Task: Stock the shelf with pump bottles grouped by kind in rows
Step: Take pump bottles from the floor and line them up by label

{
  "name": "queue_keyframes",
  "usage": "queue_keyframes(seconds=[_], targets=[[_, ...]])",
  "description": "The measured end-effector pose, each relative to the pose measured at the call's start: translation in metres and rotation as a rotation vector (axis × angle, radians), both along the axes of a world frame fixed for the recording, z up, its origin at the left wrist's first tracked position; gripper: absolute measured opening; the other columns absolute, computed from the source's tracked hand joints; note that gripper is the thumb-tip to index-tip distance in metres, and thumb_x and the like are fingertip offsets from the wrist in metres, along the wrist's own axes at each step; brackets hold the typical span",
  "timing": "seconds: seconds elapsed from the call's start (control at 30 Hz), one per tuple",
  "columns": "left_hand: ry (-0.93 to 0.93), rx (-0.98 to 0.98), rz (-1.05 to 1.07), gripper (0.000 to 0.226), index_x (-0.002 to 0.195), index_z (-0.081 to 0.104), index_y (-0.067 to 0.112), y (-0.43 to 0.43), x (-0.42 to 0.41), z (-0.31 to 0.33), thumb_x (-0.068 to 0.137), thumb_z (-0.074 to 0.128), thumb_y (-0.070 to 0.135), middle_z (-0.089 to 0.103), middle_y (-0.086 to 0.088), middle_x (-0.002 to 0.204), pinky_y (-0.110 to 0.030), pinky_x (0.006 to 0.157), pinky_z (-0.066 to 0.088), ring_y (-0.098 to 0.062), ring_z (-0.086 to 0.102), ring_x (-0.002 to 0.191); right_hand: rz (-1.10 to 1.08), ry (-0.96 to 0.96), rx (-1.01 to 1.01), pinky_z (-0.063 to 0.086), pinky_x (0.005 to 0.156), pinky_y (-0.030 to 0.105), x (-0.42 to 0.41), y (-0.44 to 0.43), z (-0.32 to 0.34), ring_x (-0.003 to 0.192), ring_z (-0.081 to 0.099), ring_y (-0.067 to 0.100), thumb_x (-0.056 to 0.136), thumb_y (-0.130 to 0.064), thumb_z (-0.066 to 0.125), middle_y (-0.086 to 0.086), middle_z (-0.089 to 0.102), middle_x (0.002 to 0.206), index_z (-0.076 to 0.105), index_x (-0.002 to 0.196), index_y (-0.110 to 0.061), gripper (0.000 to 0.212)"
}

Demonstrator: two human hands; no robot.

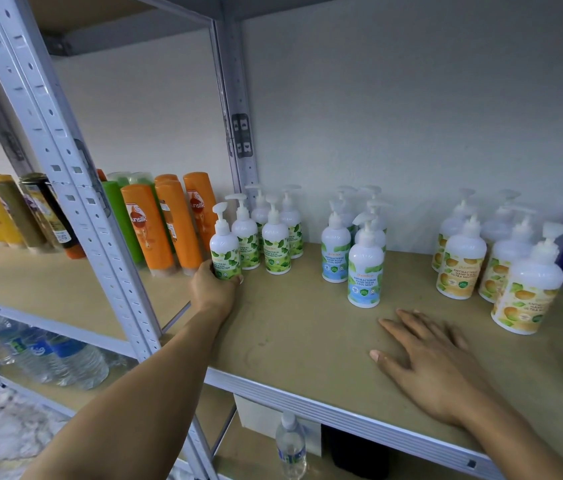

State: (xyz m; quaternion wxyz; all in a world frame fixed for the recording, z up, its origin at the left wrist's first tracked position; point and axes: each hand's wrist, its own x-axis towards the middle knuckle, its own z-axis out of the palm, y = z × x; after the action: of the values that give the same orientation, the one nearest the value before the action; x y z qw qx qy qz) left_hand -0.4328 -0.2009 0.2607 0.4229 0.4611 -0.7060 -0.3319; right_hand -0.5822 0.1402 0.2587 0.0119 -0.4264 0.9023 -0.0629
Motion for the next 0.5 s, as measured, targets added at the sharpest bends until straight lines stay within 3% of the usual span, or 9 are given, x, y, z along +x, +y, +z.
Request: queue_keyframes(seconds=[0.27, 0.5], targets=[[0.015, 0.027, -0.018, 0.057, 0.127, 0.063, 0.015, 0.0002, 0.0025, 0.0013, 0.075, 0.085, 0.025, 0.070, -0.002, 0.118, -0.035, 0.089, 0.051, -0.021, 0.064, 0.104, -0.002, -0.018, 0.013, 0.001, 0.124, 0.045, 0.0011, 0.0009, 0.0025, 0.153, -0.001, 0.008, 0.081, -0.079, 0.007, -0.015, 0.003, 0.167, 0.015, 0.156, -0.045, 0.083], [0.009, 0.045, -0.027, 0.055, 0.124, 0.065, 0.018, 0.0017, 0.0042, 0.0038, 0.073, 0.085, 0.024, 0.070, 0.001, 0.114, -0.036, 0.090, 0.052, -0.020, 0.064, 0.101, -0.001, -0.019, -0.008, 0.001, 0.124, 0.045, 0.0017, 0.0017, 0.0018, 0.153, -0.001, 0.008, 0.074, -0.088, -0.002, -0.015, 0.003, 0.167, 0.015, 0.156, -0.045, 0.094]])
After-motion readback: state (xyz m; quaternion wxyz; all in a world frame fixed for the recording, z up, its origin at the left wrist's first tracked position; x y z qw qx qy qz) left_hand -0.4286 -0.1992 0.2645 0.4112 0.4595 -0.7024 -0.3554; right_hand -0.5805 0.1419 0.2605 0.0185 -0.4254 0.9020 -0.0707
